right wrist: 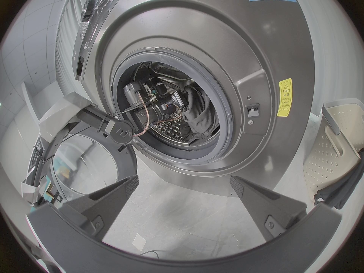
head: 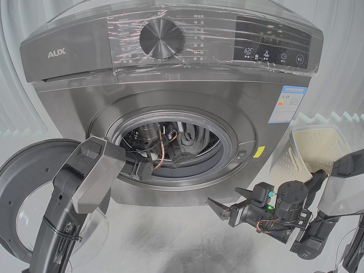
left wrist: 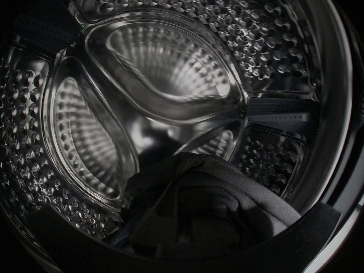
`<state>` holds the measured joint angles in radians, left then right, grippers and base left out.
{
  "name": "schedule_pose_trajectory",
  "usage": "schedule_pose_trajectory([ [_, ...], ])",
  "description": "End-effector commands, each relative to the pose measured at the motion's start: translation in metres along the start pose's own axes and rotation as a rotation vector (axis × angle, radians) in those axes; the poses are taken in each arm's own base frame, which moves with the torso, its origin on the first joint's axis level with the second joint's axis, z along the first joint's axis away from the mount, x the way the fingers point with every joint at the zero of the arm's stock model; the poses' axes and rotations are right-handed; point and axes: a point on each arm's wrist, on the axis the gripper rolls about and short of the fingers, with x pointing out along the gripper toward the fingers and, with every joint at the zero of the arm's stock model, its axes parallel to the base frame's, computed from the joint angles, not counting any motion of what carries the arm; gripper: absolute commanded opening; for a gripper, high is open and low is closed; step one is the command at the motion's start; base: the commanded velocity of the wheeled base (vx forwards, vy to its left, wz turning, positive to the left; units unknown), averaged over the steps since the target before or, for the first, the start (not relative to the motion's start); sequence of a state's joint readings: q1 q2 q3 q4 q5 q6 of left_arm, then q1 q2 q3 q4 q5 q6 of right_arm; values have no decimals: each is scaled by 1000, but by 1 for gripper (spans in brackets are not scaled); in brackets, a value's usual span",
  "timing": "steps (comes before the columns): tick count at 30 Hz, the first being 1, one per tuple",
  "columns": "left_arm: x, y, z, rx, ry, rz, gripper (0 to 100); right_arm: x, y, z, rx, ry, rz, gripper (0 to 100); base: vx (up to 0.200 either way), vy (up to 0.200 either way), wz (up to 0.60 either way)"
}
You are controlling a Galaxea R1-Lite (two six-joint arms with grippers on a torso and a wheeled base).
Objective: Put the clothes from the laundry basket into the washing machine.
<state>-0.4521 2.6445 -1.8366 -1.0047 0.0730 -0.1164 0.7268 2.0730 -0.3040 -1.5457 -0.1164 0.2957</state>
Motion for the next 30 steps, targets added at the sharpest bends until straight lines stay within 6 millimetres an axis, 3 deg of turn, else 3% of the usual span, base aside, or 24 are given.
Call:
schedule_pose_trajectory([
  [1,6,9,3,4,-21,33,0,0,0,-1,0,5,-1,100,0,0,0],
  [7,6,9,4,4,-19,35,0,0,0,-1,0,5,-1,100,0,0,0],
  [8,5,9,3,4,-15,34,100,0,0,-1,0,4,-1,100,0,0,0],
  [17,0,7,-5,2,17,31,100,0,0,-1,0,5,-1,100,0,0,0],
  [20,-9,4,-10,6,68,28,100,0,0,-1,0,5,-1,100,0,0,0],
  [27,-55,0,-35,45,341,24,100,-1,0,-1,-1,6,-3,100,0,0,0],
  [30,-60,3,-37,66,378,34,100,0,0,-2,-1,8,-2,100,0,0,0],
])
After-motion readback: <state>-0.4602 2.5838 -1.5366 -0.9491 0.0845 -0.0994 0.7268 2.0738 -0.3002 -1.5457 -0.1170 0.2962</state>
